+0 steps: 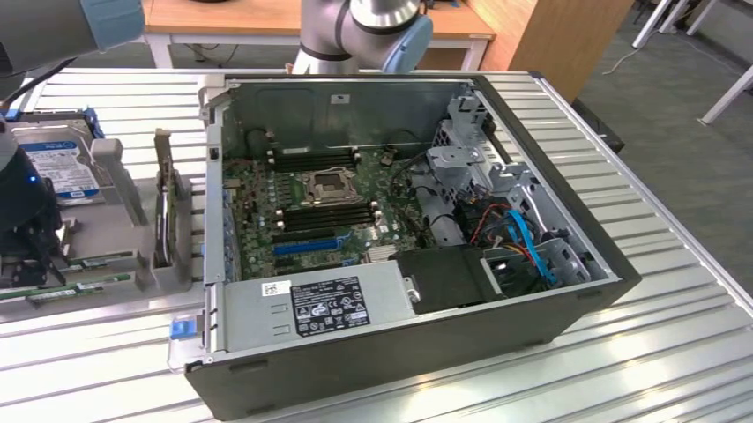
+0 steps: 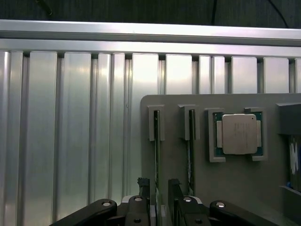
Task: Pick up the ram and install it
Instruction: 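Pick up the ram and move it above insertion slot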
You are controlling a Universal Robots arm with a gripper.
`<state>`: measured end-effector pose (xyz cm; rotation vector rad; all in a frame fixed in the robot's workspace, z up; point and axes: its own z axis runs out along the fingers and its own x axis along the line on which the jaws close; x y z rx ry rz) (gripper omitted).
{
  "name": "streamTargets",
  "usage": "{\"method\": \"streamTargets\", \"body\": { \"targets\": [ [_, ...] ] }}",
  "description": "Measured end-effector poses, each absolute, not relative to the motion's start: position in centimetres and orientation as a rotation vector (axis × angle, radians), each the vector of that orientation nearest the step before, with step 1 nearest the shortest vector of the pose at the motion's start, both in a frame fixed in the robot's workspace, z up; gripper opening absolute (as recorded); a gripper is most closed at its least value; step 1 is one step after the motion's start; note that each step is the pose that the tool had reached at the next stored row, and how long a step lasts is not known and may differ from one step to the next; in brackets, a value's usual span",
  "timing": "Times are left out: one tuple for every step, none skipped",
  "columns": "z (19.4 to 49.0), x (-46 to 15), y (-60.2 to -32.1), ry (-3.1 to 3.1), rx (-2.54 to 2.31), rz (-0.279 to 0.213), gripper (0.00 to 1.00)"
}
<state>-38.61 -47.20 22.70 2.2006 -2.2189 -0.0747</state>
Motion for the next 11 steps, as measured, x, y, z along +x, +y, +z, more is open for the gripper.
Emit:
{"method": "streamTargets", "body": {
  "targets": [
    [22.7,-38.5,-47.2,-2.219,2.201,-0.075,0.29],
    [22.7,-38.4,-47.2,-2.219,2.201,-0.075,0.29],
    [22.7,-38.2,-47.2,-2.219,2.201,-0.075,0.29],
    [22.7,-38.1,-47.2,-2.219,2.201,-0.075,0.29],
    [22.7,-38.0,-47.2,-2.219,2.201,-0.075,0.29],
    [22.7,-37.8,-47.2,-2.219,2.201,-0.075,0.29],
    [22.7,-37.7,-47.2,-2.219,2.2,-0.075,0.29],
    [22.7,-37.5,-47.3,-2.219,2.201,-0.075,0.29],
    [22.7,-37.4,-47.3,-2.219,2.201,-0.075,0.29],
    [22.7,-37.2,-47.3,-2.219,2.2,-0.075,0.29],
    [22.7,-37.1,-47.3,-2.219,2.2,-0.075,0.29]
  ]
}}
